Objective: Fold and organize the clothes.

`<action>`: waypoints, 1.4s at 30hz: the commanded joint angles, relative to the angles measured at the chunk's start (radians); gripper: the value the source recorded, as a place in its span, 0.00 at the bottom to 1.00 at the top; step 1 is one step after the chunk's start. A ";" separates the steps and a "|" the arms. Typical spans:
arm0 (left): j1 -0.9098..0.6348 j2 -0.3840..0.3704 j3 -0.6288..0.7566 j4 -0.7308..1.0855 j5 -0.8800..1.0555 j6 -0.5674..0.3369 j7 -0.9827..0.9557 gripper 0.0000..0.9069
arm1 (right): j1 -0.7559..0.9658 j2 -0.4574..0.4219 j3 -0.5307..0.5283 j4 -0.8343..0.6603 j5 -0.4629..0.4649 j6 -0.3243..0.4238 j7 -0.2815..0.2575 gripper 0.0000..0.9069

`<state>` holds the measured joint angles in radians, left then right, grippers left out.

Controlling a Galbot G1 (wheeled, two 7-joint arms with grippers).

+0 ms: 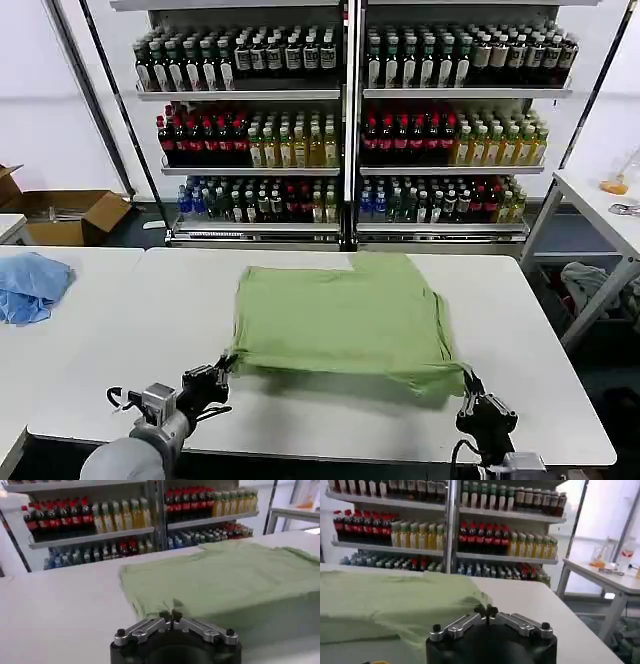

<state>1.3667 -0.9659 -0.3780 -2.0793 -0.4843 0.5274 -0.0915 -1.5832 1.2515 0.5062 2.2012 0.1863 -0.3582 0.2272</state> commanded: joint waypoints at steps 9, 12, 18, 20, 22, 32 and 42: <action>-0.218 -0.032 0.139 0.216 0.068 -0.001 0.000 0.02 | 0.275 -0.078 -0.076 -0.234 0.048 -0.024 -0.002 0.00; -0.227 -0.040 0.147 0.231 0.079 -0.002 0.000 0.03 | 0.299 -0.076 -0.100 -0.269 0.042 -0.023 0.007 0.00; -0.246 -0.056 0.156 0.259 0.084 -0.010 0.005 0.94 | 0.330 -0.076 -0.137 -0.301 0.011 -0.027 -0.006 1.00; -0.250 -0.062 0.157 0.265 0.087 -0.011 0.005 1.00 | 0.335 -0.077 -0.147 -0.310 -0.008 -0.032 -0.012 1.00; -0.253 -0.066 0.157 0.268 0.088 -0.012 0.005 1.00 | 0.336 -0.077 -0.151 -0.312 -0.017 -0.046 -0.018 1.00; -0.177 -0.077 0.100 0.200 0.074 -0.042 0.004 1.00 | 0.141 -0.034 -0.066 -0.160 -0.034 0.010 -0.044 1.00; -0.072 -0.090 0.049 0.169 0.064 -0.055 -0.026 1.00 | -0.025 0.009 0.040 -0.093 0.003 0.007 -0.024 1.00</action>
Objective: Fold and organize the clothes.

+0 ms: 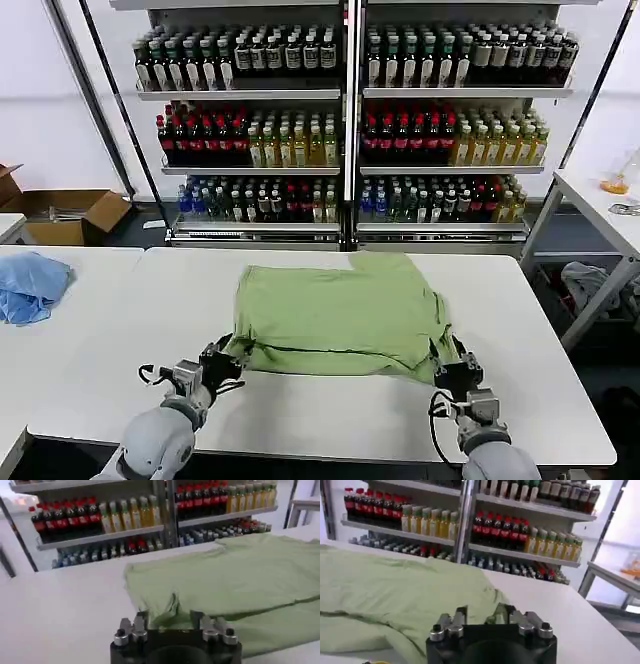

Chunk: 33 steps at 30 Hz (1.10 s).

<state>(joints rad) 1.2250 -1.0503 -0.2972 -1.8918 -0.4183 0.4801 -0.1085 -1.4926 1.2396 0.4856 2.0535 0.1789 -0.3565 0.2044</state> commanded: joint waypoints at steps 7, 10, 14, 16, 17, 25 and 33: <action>0.015 -0.025 -0.015 0.057 -0.002 -0.008 -0.021 0.30 | -0.056 0.015 0.039 -0.018 0.096 -0.055 0.014 0.56; 0.005 -0.029 -0.007 0.063 -0.003 -0.011 -0.020 0.10 | -0.028 0.013 0.014 -0.044 0.118 -0.061 0.015 0.00; 0.002 -0.032 -0.001 0.070 -0.002 -0.026 -0.020 0.06 | -0.010 0.014 -0.012 -0.059 0.124 -0.055 0.012 0.00; 0.003 -0.032 0.000 0.073 -0.003 -0.031 -0.020 0.04 | 0.004 0.013 -0.026 -0.074 0.123 -0.046 0.006 0.00; 0.004 -0.031 0.001 0.076 -0.004 -0.032 -0.019 0.04 | 0.010 0.011 -0.030 -0.080 0.123 -0.041 0.004 0.00; -0.007 -0.036 0.006 0.101 -0.014 -0.036 -0.015 0.04 | 0.040 -0.014 -0.046 -0.111 0.145 -0.043 -0.013 0.00; -0.013 -0.036 0.006 0.107 -0.020 -0.036 -0.009 0.04 | 0.015 -0.043 -0.014 -0.073 0.164 -0.040 -0.019 0.00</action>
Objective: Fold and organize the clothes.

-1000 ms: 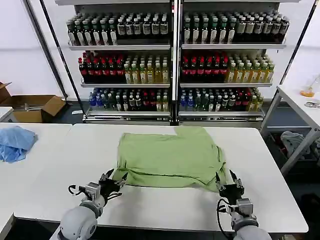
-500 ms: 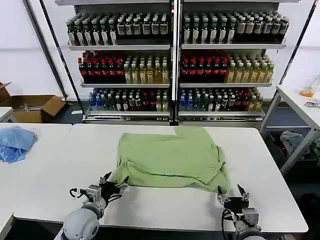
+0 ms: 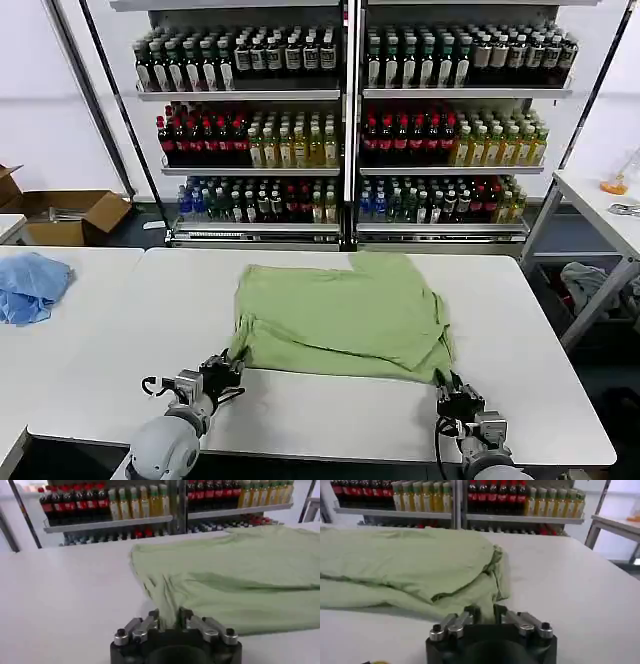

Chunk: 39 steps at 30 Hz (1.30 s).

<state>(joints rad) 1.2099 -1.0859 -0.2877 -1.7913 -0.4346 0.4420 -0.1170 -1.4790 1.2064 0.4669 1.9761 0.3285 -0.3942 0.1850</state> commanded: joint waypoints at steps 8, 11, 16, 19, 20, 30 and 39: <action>0.098 0.022 -0.019 -0.120 -0.016 0.009 0.002 0.03 | -0.100 -0.014 0.026 0.115 0.011 -0.002 -0.003 0.00; 0.160 0.031 -0.031 -0.170 -0.012 0.010 0.002 0.03 | -0.159 -0.012 0.034 0.173 0.001 0.001 -0.002 0.00; 0.262 0.057 -0.054 -0.254 0.000 0.011 0.002 0.03 | -0.301 0.006 0.041 0.271 -0.046 0.018 -0.004 0.00; 0.320 0.077 -0.072 -0.297 0.008 0.011 0.002 0.03 | -0.385 0.024 0.043 0.307 -0.077 0.027 -0.003 0.00; 0.338 0.083 -0.078 -0.307 0.009 0.011 0.002 0.03 | -0.393 0.026 0.043 0.308 -0.079 0.027 -0.003 0.00; 0.455 0.126 -0.134 -0.390 0.035 0.018 0.004 1.00 | -0.538 0.047 0.045 0.364 -0.172 0.015 0.014 1.00; 0.484 0.134 -0.168 -0.431 0.048 0.039 0.009 1.00 | -0.492 0.031 0.094 0.444 -0.171 0.015 0.026 1.00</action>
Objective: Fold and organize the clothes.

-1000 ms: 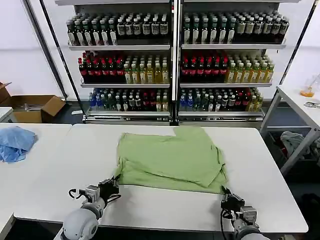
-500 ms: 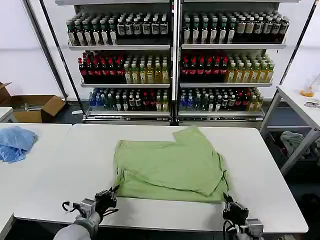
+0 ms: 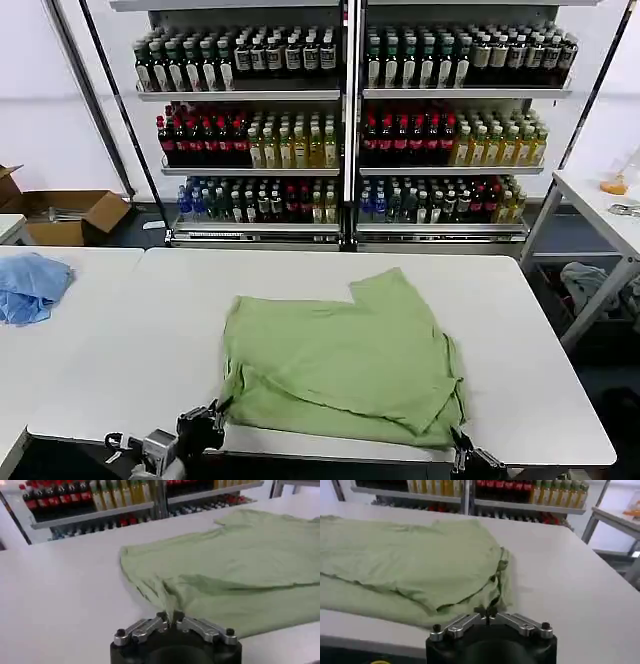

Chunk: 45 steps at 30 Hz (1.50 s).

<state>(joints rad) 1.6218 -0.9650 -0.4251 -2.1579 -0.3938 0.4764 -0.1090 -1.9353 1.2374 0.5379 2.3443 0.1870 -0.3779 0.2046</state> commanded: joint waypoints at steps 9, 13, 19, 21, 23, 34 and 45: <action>-0.065 0.054 -0.089 -0.024 -0.150 -0.051 -0.078 1.00 | 0.247 -0.079 0.038 -0.009 0.113 -0.005 0.043 1.00; -0.193 0.065 -0.056 0.067 -0.185 -0.047 -0.084 1.00 | 0.403 -0.121 0.008 -0.123 0.179 -0.044 0.064 1.00; -0.429 0.032 0.025 0.217 -0.180 -0.002 -0.084 1.00 | 0.653 -0.141 -0.097 -0.288 0.289 -0.114 0.112 1.00; -0.508 0.020 0.073 0.279 -0.182 0.023 -0.076 1.00 | 0.727 -0.141 -0.136 -0.342 0.305 -0.133 0.128 1.00; -0.561 0.017 0.124 0.338 -0.175 0.029 -0.072 1.00 | 0.788 -0.145 -0.173 -0.398 0.317 -0.142 0.133 1.00; -0.869 -0.056 0.318 0.633 -0.144 0.063 -0.054 1.00 | 1.154 -0.100 -0.339 -0.703 0.395 -0.174 0.151 1.00; -0.996 -0.113 0.402 0.809 -0.119 0.064 -0.043 1.00 | 1.353 -0.024 -0.407 -0.960 0.461 -0.194 0.153 1.00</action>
<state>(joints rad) 0.7918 -1.0412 -0.1132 -1.5382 -0.5200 0.5314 -0.1538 -0.7853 1.1766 0.1956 1.5915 0.5957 -0.5555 0.3500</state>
